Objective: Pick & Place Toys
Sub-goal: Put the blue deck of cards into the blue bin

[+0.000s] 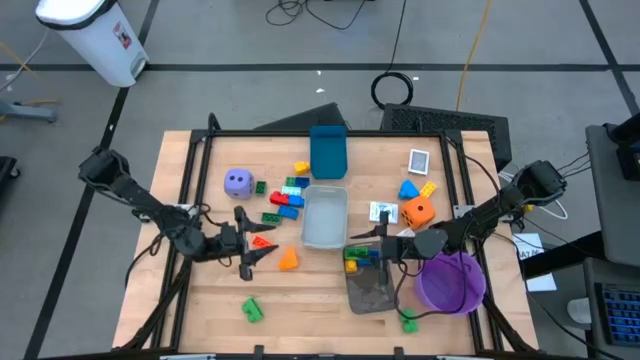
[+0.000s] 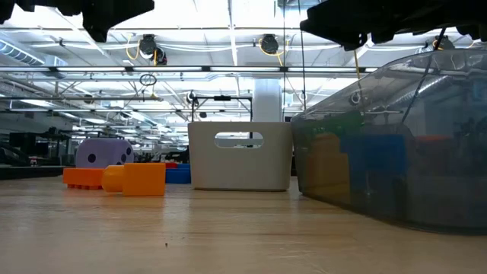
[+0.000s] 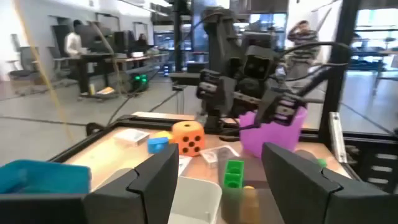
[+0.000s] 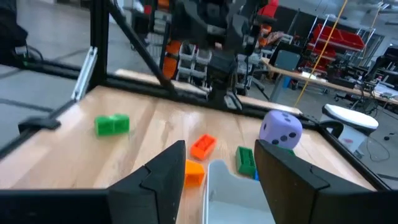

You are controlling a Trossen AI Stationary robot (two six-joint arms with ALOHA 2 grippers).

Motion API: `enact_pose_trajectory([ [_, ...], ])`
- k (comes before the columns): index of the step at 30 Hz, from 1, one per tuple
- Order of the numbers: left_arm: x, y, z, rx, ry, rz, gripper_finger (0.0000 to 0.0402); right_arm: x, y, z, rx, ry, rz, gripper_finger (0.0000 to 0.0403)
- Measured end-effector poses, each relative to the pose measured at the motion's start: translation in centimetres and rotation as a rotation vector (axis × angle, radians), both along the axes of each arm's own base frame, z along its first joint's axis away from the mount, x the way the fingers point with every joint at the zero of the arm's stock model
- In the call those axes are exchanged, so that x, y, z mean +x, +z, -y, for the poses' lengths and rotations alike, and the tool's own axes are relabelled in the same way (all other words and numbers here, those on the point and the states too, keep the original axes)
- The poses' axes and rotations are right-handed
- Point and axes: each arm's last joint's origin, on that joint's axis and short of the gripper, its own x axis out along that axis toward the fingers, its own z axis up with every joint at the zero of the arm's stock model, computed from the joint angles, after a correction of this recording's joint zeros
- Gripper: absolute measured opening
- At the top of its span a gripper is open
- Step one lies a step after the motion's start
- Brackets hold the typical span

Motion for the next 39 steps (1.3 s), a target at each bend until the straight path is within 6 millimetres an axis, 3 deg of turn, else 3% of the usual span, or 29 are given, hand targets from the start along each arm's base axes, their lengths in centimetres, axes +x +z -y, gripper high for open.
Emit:
enact_pose_trajectory([
  [14, 0.5, 0.0, -0.5, 0.009, -0.079, 0.002, 0.0237, -0.2, 2.5, 0.2, 0.124, -0.002, 0.235, 0.0183],
  [28, 0.7, -0.4, -0.8, 0.026, -0.066, -0.030, 0.0237, 0.2, 2.3, 1.0, 0.179, -0.035, 0.222, 0.0181],
  [32, 1.0, -0.4, -1.2, 0.029, -0.046, -0.030, 0.0237, 1.6, 3.2, 1.8, 0.131, -0.130, 0.110, 0.0175],
  [39, 1.4, -0.4, -2.1, 0.028, -0.001, -0.030, 0.0237, 3.2, 6.3, 5.3, 0.054, -0.318, -0.394, 0.0165],
])
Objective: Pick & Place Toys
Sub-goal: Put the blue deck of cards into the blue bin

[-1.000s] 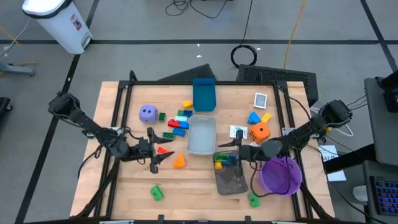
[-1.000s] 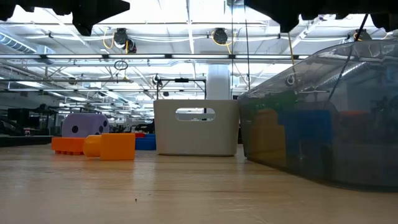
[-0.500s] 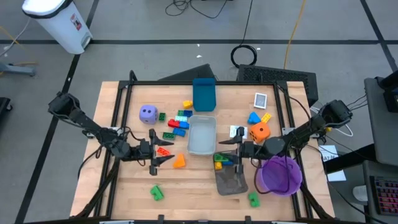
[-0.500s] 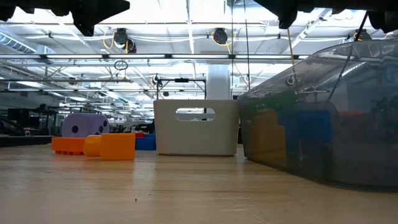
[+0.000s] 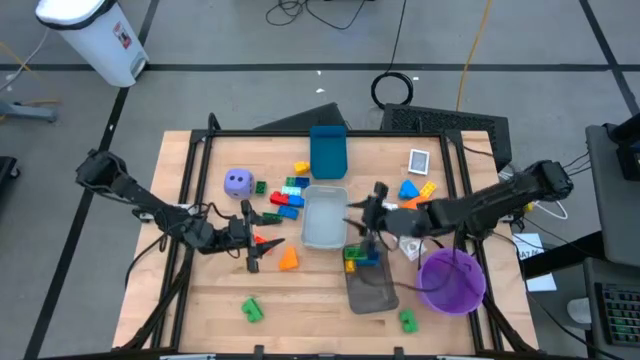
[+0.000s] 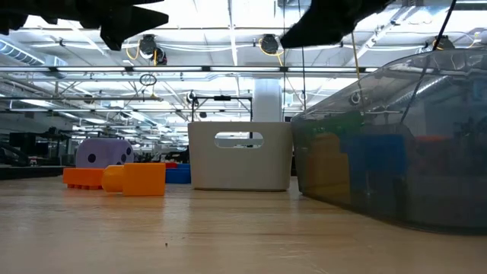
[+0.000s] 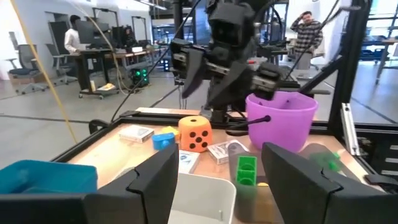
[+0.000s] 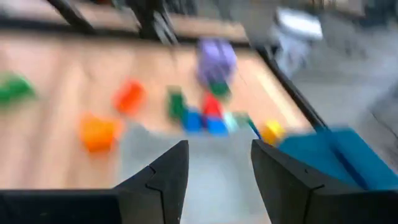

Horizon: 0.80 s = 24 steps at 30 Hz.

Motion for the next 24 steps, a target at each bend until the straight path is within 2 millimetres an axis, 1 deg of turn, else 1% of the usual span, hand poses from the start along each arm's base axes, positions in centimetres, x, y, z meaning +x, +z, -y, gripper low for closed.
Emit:
enact_pose_trajectory([
  [3, 0.1, 0.0, -0.2, 0.004, -0.007, 0.000, 0.0237, -0.3, 0.8, 1.8, 0.001, -0.042, -0.172, 0.0164],
  [5, 0.2, 0.0, -0.3, 0.010, -0.015, 0.000, 0.0237, -0.6, 1.0, 3.1, -0.002, -0.080, -0.249, 0.0164],
  [9, 0.4, 0.0, -0.7, 0.018, -0.015, -0.006, 0.0237, -1.3, 0.3, 6.2, -0.021, -0.139, -0.391, 0.0164],
  [11, 0.5, -0.1, -1.0, 0.031, -0.005, -0.009, 0.0237, -1.7, -0.1, 7.9, 0.022, -0.122, -0.461, 0.0164],
  [14, 0.8, -0.1, -1.6, 0.054, 0.024, -0.013, 0.0237, -1.9, -0.6, 9.9, 0.164, -0.073, -0.492, 0.0164],
  [16, 0.9, -0.1, -2.0, 0.057, 0.043, -0.014, 0.0237, -2.4, -0.9, 10.9, 0.227, -0.066, -0.518, 0.0167],
  [19, 1.1, -0.1, -2.6, 0.059, 0.060, -0.018, 0.0237, -2.4, -1.4, 12.0, 0.241, -0.081, -0.547, 0.0181],
  [21, 1.3, -0.2, -2.9, 0.063, 0.048, -0.030, 0.0237, -2.6, -1.9, 12.3, 0.257, -0.088, -0.591, 0.0195],
  [24, 1.5, -0.6, -3.4, 0.048, 0.026, -0.058, 0.0237, -2.1, -2.6, 12.5, 0.308, -0.060, -0.604, 0.0224],
])
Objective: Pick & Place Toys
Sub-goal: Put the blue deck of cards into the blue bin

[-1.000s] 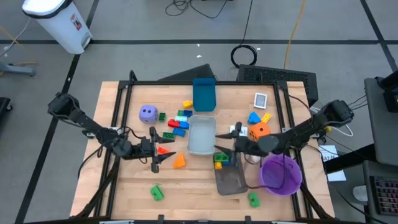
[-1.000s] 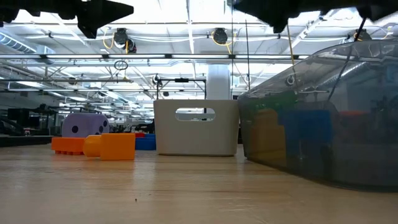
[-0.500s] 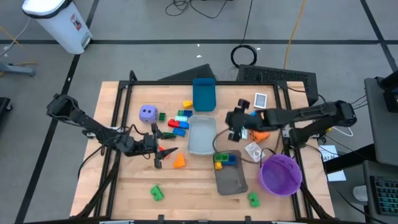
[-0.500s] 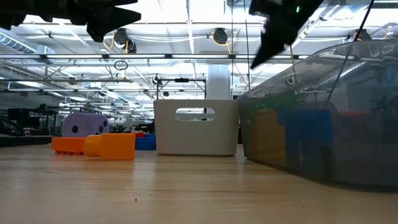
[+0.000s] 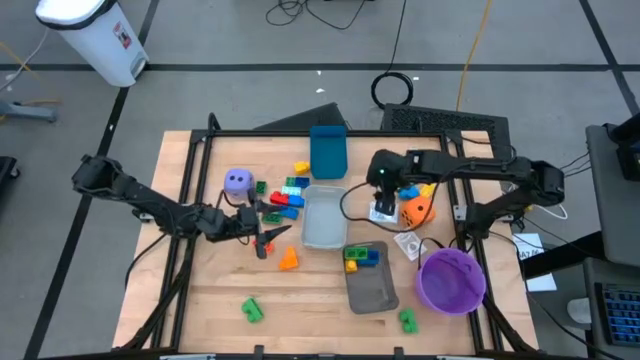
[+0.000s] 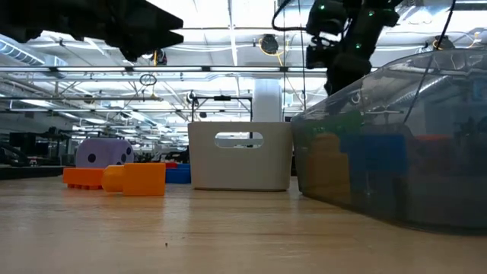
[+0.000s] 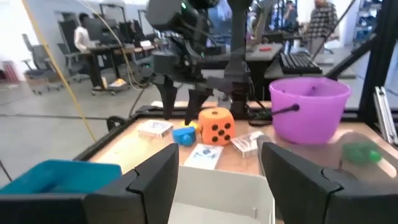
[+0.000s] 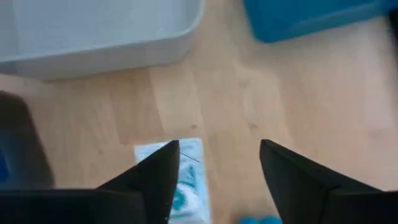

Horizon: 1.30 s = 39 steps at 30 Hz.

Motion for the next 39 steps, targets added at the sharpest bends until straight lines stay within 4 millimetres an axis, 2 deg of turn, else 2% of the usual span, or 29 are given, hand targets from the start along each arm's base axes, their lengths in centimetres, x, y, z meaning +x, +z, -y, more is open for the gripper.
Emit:
enact_pose_trajectory([
  [9, 0.3, -0.3, -0.7, -0.037, -0.055, -0.026, 0.0237, 1.3, -2.8, -0.9, 0.032, 0.086, -0.137, 0.0323],
  [15, 0.3, -0.3, -0.7, -0.043, -0.070, -0.027, 0.0237, 1.5, -4.2, -1.0, 0.045, 0.108, -0.208, 0.0367],
  [21, 0.3, -0.4, -0.7, -0.042, -0.069, -0.031, 0.0237, 0.9, -5.2, -1.2, 0.057, 0.097, -0.239, 0.0381],
  [28, 0.3, -0.4, -0.7, -0.042, -0.069, -0.032, 0.0237, -0.3, -7.3, -1.7, 0.097, 0.103, -0.288, 0.0381],
  [39, 0.3, -0.5, -0.7, -0.039, -0.068, -0.043, 0.0237, -1.2, -9.0, -2.2, 0.102, 0.100, -0.306, 0.0378],
])
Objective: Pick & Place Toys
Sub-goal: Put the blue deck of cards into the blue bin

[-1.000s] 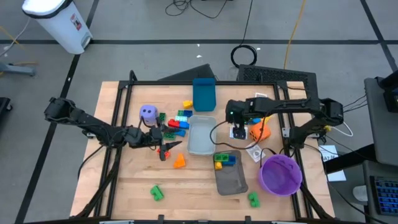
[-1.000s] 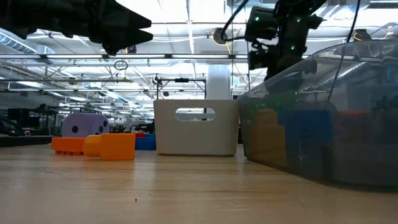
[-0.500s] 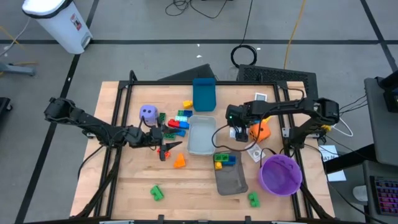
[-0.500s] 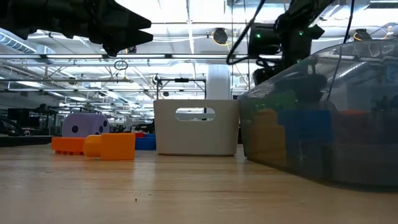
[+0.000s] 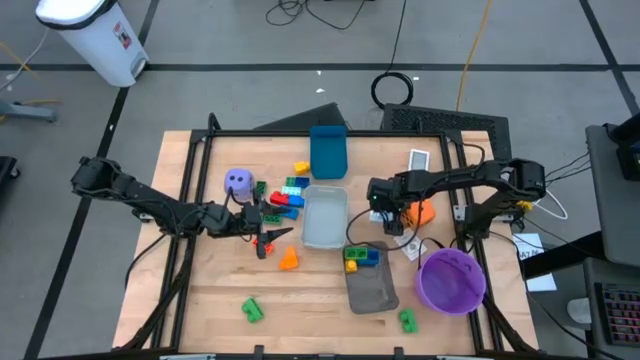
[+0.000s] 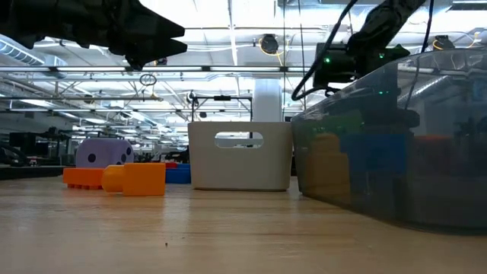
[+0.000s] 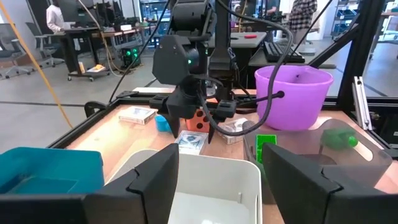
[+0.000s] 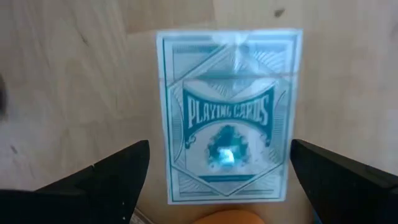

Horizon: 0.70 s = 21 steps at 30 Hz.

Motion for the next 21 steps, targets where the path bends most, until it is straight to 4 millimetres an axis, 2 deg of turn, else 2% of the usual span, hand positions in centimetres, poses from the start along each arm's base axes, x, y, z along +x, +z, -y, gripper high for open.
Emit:
enact_pose_trajectory([
  [14, 0.1, 0.0, -0.3, -0.003, 0.014, -0.004, 0.0237, -0.4, -1.3, -0.1, -0.011, 0.005, 0.033, 0.0374],
  [21, 0.1, -0.1, -0.3, -0.003, 0.013, -0.009, 0.0237, -0.5, -1.4, 0.0, -0.040, 0.007, 0.025, 0.0334],
])
